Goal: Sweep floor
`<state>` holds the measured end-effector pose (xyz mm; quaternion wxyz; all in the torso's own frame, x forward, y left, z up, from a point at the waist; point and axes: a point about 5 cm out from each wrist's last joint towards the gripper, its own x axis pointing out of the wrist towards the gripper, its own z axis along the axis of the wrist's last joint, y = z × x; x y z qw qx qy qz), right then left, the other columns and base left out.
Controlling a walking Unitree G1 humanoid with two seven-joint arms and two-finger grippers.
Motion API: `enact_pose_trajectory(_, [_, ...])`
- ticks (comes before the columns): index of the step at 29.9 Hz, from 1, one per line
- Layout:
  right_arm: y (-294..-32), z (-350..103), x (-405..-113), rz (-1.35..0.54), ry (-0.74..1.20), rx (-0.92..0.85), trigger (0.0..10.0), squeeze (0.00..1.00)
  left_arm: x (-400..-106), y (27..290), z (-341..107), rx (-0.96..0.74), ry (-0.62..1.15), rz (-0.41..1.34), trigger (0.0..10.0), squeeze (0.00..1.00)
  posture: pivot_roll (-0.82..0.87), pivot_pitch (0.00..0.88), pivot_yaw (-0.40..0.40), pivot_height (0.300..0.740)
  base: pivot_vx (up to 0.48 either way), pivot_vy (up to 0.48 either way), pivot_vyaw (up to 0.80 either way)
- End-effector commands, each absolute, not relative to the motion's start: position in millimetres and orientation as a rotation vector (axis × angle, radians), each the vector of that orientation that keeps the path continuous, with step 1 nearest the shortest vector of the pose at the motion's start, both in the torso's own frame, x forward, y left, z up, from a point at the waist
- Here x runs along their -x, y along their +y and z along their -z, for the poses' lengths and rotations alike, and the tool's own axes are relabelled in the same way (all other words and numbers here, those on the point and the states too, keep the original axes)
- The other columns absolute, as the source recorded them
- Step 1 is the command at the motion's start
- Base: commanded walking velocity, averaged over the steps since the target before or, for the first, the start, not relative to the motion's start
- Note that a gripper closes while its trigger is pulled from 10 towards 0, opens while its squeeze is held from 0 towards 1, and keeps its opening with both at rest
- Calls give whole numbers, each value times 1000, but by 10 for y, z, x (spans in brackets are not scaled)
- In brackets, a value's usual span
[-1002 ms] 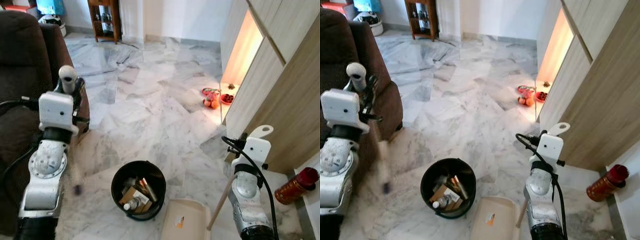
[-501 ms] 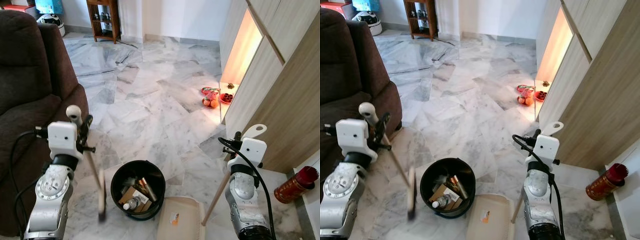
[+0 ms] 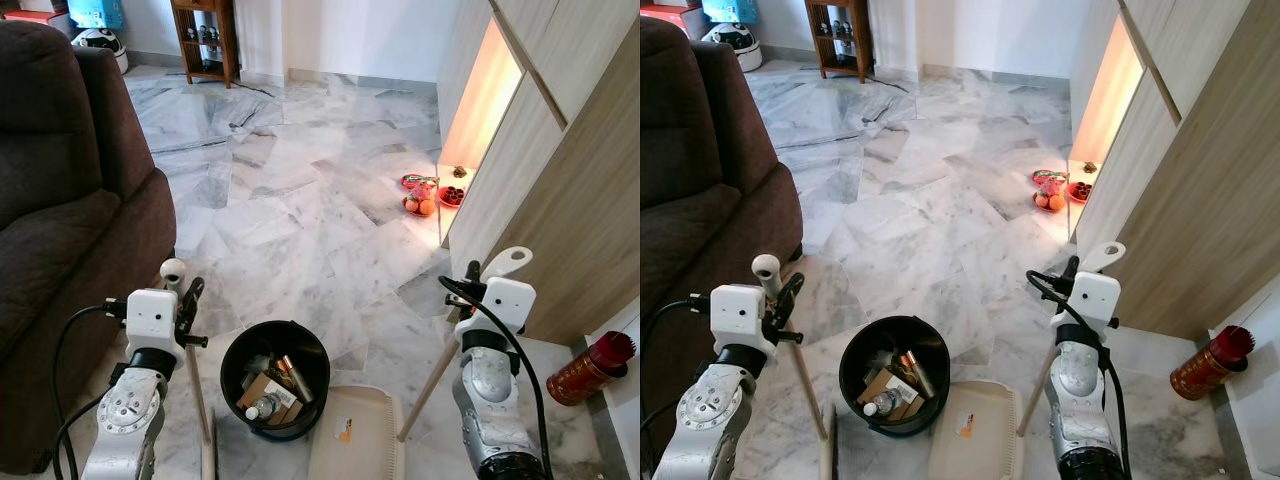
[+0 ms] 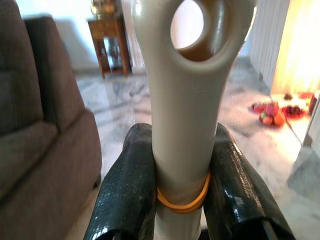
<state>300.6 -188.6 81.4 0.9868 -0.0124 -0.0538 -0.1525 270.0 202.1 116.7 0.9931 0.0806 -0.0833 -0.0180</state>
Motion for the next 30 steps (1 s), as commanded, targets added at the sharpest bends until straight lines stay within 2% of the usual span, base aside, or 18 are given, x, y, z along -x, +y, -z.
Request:
enact_pose_trajectory(1, [-1881,-867,-3036,296,-137,23,10000,0,-2737,1937,-1250,-174,-222,59,10000,0,171,45,-52,740,0,0,0])
enact_pose_trajectory(10, [-1813,-846,-3042,247,-131,26,10000,0,-2738,1836,-1226,-167,-230,85,10000,0,164,45,-53,740,0,0,0])
enact_pose_trajectory(30, [-1774,-819,-3028,215,-130,29,10000,0,-2735,1769,-1213,-174,-241,116,10000,0,160,11,-45,740,-263,0,0])
